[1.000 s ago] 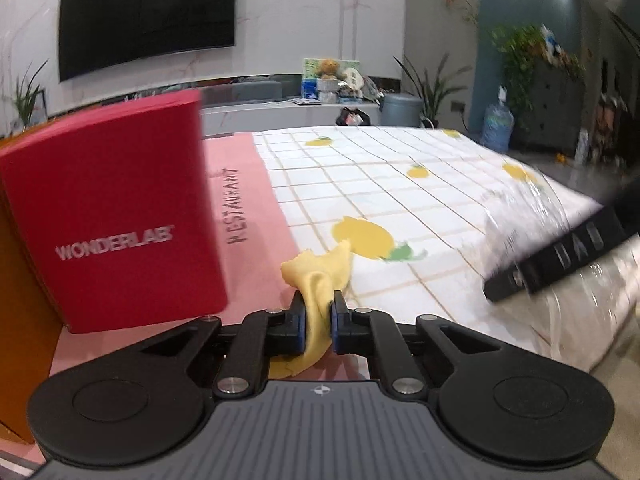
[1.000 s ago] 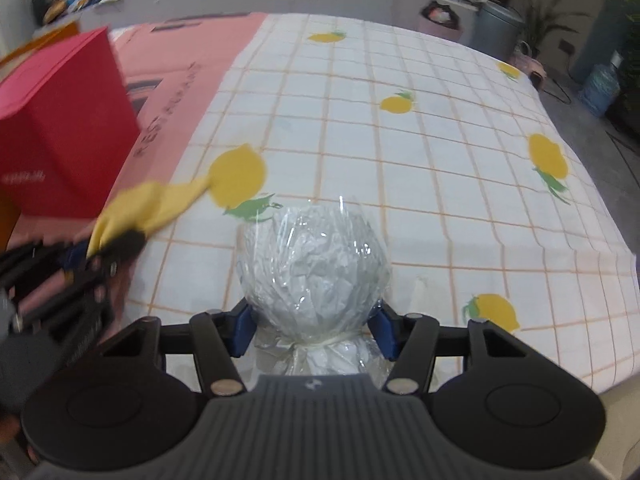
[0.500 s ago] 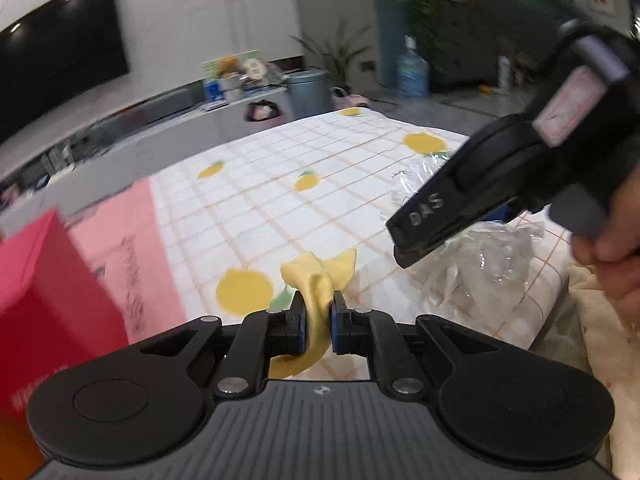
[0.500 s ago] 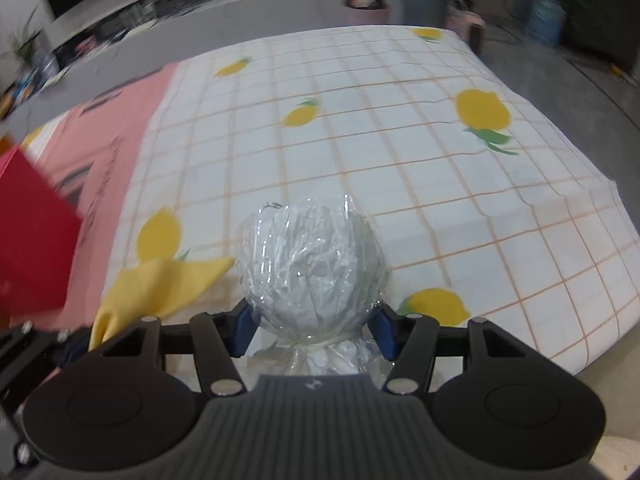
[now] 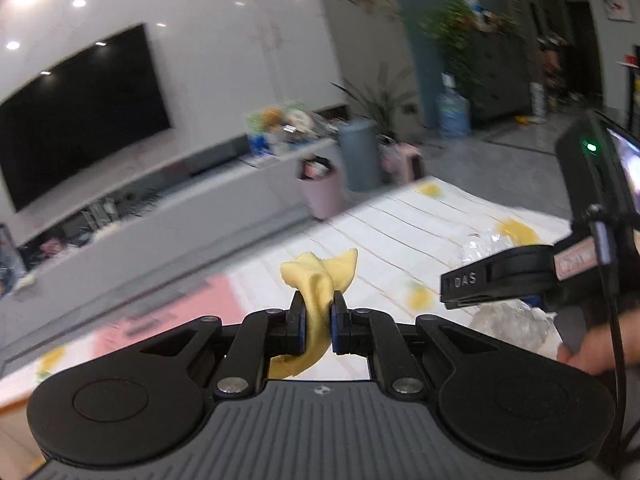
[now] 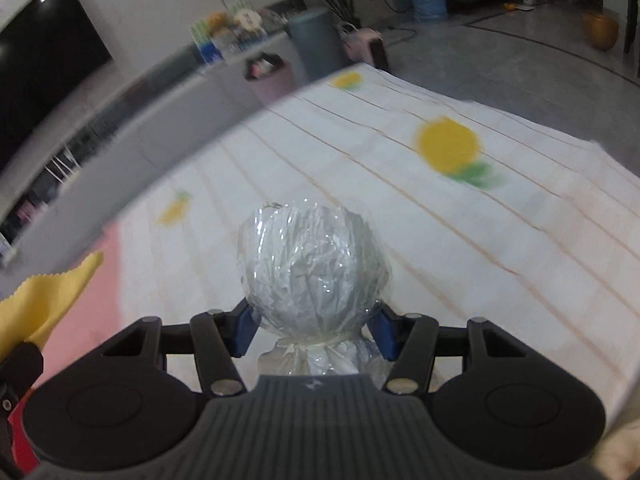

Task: Organize soft objects
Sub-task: 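Carry the bundle over the orange box with right while left carries the yellow cloth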

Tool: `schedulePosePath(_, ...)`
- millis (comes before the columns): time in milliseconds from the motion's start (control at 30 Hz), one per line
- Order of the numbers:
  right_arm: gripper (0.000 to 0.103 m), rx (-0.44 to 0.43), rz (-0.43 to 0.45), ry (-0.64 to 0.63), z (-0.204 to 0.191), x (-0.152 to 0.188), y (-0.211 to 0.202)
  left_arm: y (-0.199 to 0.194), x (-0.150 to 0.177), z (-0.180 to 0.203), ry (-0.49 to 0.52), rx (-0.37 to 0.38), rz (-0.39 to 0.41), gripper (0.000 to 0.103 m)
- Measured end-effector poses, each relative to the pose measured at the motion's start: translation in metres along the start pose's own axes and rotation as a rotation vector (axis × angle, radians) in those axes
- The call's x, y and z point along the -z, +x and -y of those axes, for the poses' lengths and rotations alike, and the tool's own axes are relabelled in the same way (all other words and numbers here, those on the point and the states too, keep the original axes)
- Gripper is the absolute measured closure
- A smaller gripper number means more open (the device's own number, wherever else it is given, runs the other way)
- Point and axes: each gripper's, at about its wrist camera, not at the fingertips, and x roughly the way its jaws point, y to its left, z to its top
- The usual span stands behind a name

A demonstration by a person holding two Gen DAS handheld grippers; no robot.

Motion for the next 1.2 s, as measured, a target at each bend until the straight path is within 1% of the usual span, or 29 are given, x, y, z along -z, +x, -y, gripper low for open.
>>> schedulePosePath(67, 0.046, -0.018, 0.050, -0.005, -0.033, -0.007, -0.003, 0.001, -0.006, -0.023, -0.013, -0.054, 0.011, 0.091)
schedulePosePath(133, 0.046, -0.033, 0.091, -0.037, -0.071, -0.011, -0.007, 0.002, -0.008, -0.046, -0.017, -0.121, 0.004, 0.091)
schedulePosePath(200, 0.046, -0.083, 0.122, -0.092, -0.110, -0.014, -0.013, 0.000, -0.008, -0.068, -0.020, -0.165, 0.001, 0.091)
schedulePosePath(233, 0.046, -0.093, 0.147, -0.130, -0.131, -0.014, -0.017, -0.001, -0.007, -0.079, -0.021, -0.195, 0.003, 0.091)
schedulePosePath(267, 0.046, -0.101, 0.166, -0.174, -0.152, -0.012, -0.020, -0.001, -0.006, -0.090, -0.005, -0.203, 0.001, 0.091)
schedulePosePath(300, 0.046, -0.111, 0.176, -0.216, -0.173, -0.009, -0.024, -0.002, -0.005, -0.099, -0.003, -0.227, -0.005, 0.091)
schedulePosePath(333, 0.046, -0.127, 0.173, -0.243, -0.192, -0.006, -0.026, -0.002, -0.002, -0.109, 0.002, -0.256, -0.011, 0.091)
schedulePosePath(367, 0.046, -0.163, 0.159, -0.243, -0.209, -0.003, -0.030, -0.005, -0.001, -0.115, 0.009, -0.282, -0.015, 0.091)
schedulePosePath(433, 0.046, -0.276, 0.123, -0.209, -0.236, 0.003, -0.037, -0.010, 0.004, -0.129, 0.021, -0.327, -0.027, 0.091)
schedulePosePath(533, 0.046, -0.375, 0.098, -0.187, -0.272, 0.018, -0.052, -0.024, 0.015, -0.145, 0.058, -0.362, -0.039, 0.091)
schedulePosePath(600, 0.046, -0.428, 0.085, -0.193, -0.290, 0.031, -0.064, -0.040, 0.021, -0.157, 0.048, -0.373, -0.041, 0.091)
schedulePosePath(633, 0.046, -0.450, 0.079, -0.198, -0.297, 0.037, -0.070, -0.049, 0.023, -0.164, 0.026, -0.375, -0.040, 0.091)
schedulePosePath(733, 0.046, -0.482, 0.056, -0.238, -0.315, 0.053, -0.088, -0.080, 0.029, -0.181, -0.029, -0.367, -0.018, 0.091)
schedulePosePath(800, 0.046, -0.517, 0.047, -0.243, -0.322, 0.058, -0.103, -0.097, 0.035, -0.192, -0.065, -0.354, -0.012, 0.091)
schedulePosePath(900, 0.046, -0.568, 0.040, -0.243, -0.329, 0.059, -0.124, -0.116, 0.044, -0.212, -0.173, -0.321, -0.007, 0.091)
schedulePosePath(967, 0.045, -0.601, 0.045, -0.256, -0.337, 0.059, -0.142, -0.126, 0.052, -0.224, -0.242, -0.285, -0.008, 0.091)
schedulePosePath(1100, 0.045, -0.656, 0.072, -0.299, -0.357, 0.055, -0.176, -0.140, 0.075, -0.248, -0.366, -0.189, -0.004, 0.091)
schedulePosePath(1200, 0.045, -0.704, 0.070, -0.306, -0.371, 0.050, -0.193, -0.140, 0.092, -0.273, -0.468, -0.131, -0.004, 0.091)
